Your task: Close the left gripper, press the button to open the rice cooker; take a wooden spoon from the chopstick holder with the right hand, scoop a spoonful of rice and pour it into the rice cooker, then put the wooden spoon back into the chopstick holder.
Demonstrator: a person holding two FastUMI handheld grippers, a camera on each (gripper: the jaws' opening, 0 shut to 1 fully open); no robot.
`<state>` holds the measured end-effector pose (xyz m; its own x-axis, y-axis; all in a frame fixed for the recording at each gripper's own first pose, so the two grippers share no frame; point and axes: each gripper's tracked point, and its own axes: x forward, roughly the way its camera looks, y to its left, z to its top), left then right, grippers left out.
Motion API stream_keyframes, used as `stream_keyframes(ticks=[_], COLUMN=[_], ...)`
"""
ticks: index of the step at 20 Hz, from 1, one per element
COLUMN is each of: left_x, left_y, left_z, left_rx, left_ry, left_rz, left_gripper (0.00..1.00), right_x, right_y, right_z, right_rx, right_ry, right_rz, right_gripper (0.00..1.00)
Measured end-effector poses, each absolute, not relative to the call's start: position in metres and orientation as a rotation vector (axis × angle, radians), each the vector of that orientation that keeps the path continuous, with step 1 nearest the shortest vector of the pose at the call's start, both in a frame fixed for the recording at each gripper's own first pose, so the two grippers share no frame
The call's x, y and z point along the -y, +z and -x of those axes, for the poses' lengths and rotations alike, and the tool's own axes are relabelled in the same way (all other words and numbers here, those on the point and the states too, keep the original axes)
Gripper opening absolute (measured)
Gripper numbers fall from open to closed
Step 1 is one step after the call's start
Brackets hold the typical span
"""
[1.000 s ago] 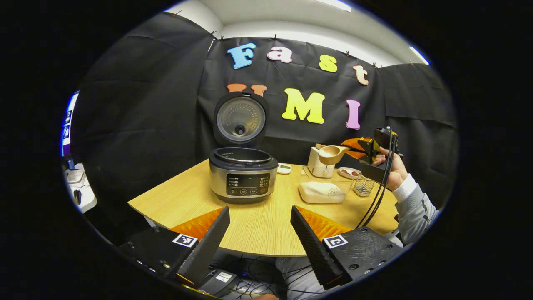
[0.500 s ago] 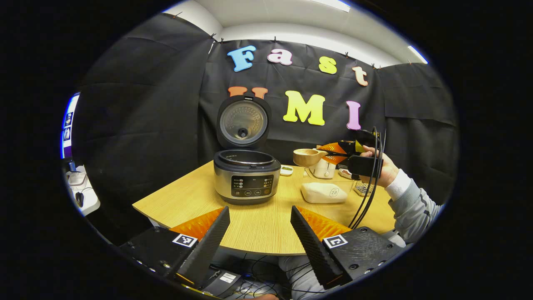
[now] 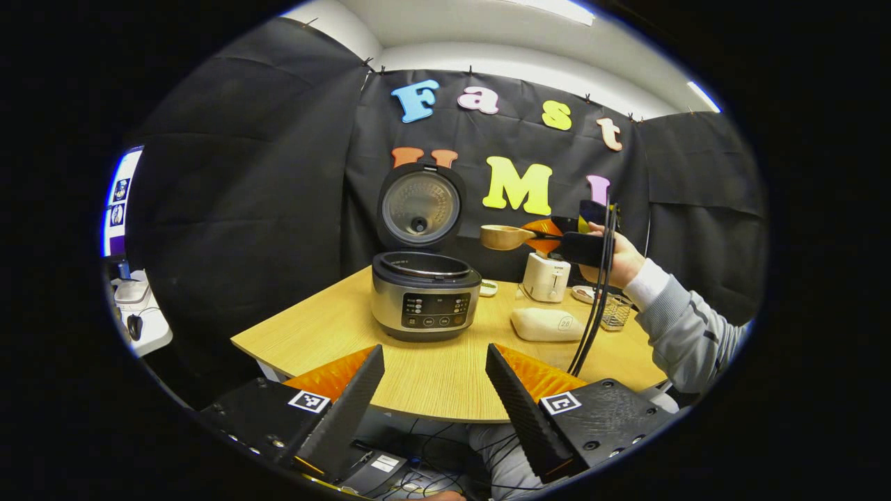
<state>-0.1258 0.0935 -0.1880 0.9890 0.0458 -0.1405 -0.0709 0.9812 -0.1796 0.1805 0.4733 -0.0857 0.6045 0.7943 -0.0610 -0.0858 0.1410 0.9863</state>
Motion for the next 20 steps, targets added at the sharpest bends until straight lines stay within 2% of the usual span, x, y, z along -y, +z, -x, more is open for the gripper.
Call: stream_keyframes(ticks=[4,12,20], left_x=[-0.099,-0.11,-0.113], left_y=[-0.194,-0.197,-0.2], left_z=[0.126,0.13,0.131], left_rx=[-0.145,-0.141,-0.142], left_ry=[0.064,0.065,0.066], left_rz=[0.178,0.196,0.203], left_gripper=[0.95,0.95,0.95], right_x=[-0.504,-0.555,-0.597], right_y=[-0.076,-0.063,-0.066], right_z=[-0.2,-0.202,-0.167], right_rx=[-0.611,-0.515,-0.383], right_ry=[0.679,0.668,0.685], right_rz=[-0.993,-0.646,-0.283], right_gripper=[0.08,0.08,0.09])
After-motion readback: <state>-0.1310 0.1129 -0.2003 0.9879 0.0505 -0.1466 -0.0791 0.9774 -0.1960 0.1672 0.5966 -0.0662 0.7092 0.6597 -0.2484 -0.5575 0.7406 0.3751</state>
